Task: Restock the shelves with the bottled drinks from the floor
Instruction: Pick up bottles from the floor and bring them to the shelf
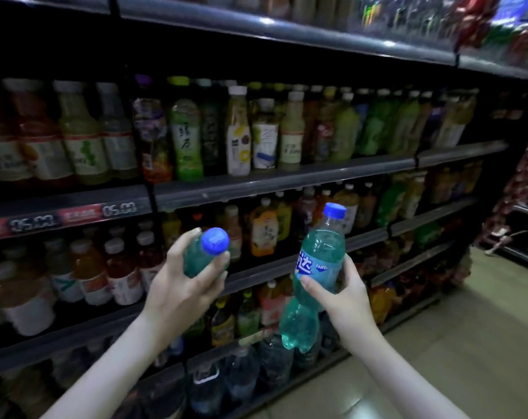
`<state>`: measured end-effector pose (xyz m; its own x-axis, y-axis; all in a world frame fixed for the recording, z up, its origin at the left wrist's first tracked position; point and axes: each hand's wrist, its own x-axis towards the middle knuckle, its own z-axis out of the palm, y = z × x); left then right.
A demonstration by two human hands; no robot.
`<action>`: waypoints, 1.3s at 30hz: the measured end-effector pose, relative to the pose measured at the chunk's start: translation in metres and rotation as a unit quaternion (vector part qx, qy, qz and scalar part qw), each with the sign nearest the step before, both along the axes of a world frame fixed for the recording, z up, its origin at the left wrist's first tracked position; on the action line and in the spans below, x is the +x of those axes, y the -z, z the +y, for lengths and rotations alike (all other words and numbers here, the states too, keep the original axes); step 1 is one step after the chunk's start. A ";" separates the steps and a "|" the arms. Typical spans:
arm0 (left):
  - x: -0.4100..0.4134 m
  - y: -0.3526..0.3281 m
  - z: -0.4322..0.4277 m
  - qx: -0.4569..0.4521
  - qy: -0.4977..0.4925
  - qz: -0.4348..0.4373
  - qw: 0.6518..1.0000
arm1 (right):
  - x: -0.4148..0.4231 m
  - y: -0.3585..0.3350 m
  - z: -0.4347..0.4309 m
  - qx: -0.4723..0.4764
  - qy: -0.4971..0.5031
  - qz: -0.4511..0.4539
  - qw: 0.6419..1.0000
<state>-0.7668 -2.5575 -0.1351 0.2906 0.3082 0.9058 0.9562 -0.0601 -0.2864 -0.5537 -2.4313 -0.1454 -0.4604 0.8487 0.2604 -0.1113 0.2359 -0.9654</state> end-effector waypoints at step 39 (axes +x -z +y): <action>0.257 -0.087 0.706 -0.036 0.087 -0.366 0.926 | 0.215 -0.084 0.710 0.140 -0.014 0.040 0.989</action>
